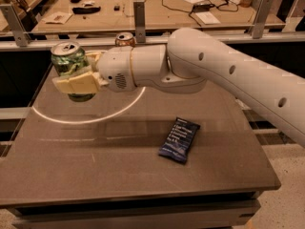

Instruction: Pick green can

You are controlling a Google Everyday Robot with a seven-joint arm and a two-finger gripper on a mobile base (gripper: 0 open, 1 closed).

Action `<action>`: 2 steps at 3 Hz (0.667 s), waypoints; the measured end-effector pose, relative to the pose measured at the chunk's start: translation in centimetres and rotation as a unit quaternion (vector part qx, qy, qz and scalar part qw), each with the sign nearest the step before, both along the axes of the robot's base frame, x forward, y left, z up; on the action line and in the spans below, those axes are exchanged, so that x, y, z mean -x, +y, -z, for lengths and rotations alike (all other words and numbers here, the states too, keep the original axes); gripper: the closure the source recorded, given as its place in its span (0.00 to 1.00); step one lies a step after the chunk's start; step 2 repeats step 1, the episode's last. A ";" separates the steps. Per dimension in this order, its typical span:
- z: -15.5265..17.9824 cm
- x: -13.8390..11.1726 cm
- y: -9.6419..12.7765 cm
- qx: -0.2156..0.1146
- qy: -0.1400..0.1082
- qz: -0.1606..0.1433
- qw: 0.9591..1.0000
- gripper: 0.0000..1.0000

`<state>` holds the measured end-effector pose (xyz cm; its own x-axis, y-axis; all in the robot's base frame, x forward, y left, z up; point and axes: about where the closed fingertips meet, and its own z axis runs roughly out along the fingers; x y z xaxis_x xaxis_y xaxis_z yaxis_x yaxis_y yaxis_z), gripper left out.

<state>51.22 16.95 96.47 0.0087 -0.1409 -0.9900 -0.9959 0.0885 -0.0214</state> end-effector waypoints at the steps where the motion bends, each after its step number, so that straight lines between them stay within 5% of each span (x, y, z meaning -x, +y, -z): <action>1: 0.0 -0.1 -0.1 0.001 0.001 0.001 1.000 1.00; 2: 0.0 -0.1 -0.1 0.001 0.001 0.001 1.000 1.00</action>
Offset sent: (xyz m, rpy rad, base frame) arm 0.0000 0.0000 0.0000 0.0000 0.0000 0.0000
